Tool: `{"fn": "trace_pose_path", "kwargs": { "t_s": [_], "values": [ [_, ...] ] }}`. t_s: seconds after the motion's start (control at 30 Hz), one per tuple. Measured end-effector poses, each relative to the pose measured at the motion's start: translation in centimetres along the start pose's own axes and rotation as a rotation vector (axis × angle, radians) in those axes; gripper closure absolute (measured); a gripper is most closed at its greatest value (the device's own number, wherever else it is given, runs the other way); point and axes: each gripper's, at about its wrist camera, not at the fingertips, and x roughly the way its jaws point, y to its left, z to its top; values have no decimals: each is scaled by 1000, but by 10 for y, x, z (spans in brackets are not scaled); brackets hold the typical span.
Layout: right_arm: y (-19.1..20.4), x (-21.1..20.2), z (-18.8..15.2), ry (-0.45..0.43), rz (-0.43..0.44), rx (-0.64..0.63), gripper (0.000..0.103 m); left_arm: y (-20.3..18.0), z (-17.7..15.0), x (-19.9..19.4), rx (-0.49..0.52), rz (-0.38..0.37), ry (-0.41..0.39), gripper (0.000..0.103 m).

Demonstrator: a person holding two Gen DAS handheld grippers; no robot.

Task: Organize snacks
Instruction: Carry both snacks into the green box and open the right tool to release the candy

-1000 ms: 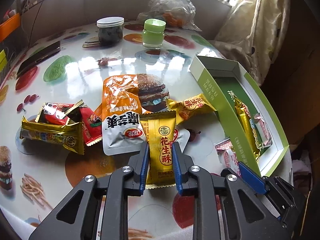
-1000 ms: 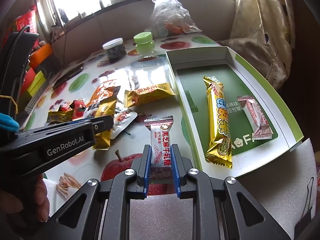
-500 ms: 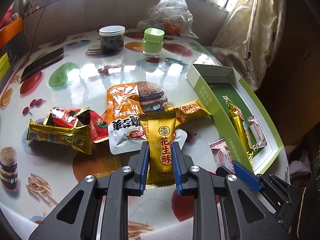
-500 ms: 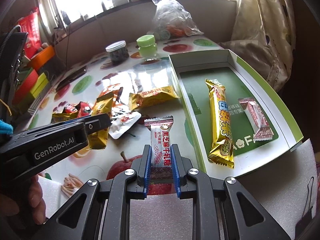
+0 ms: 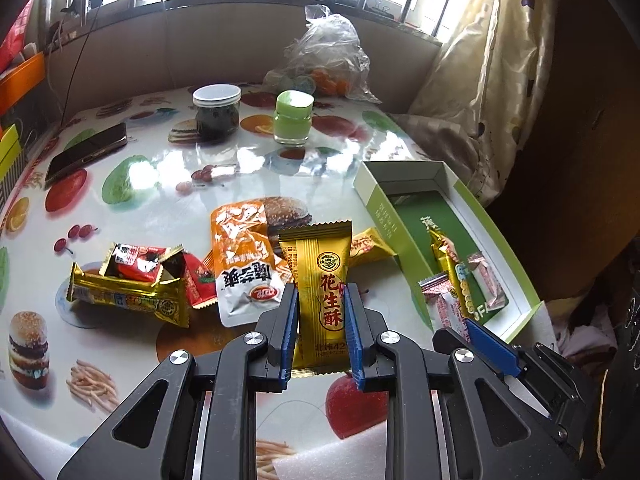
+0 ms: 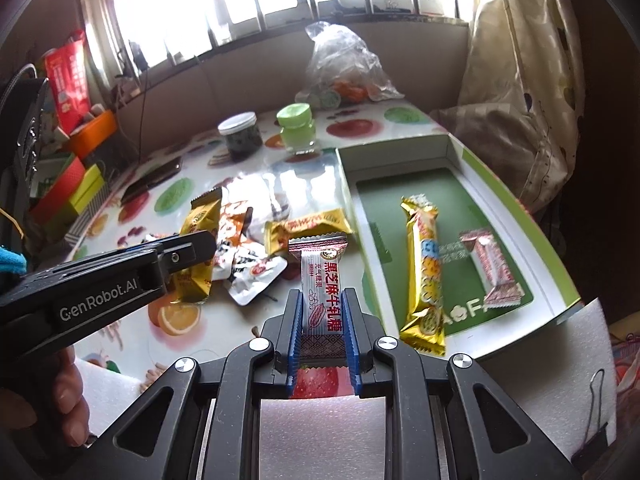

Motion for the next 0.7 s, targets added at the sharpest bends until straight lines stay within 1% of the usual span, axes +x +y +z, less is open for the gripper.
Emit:
{"fn": "trace_pose_path", "kwargs": {
  "t_s": [0.33,0.53,0.7],
  "values": [
    [-18,-18,10,-40,-22,36,85,-19,13,-10,34,-46,-41,80],
    [-31,-24,14,-62,-59,52,85,-31,19,-7,53,-74,-45,80],
    [-46,-25,14,-61,-83,76,85,-45,24,-2,72,-101,-37,80]
  ]
}}
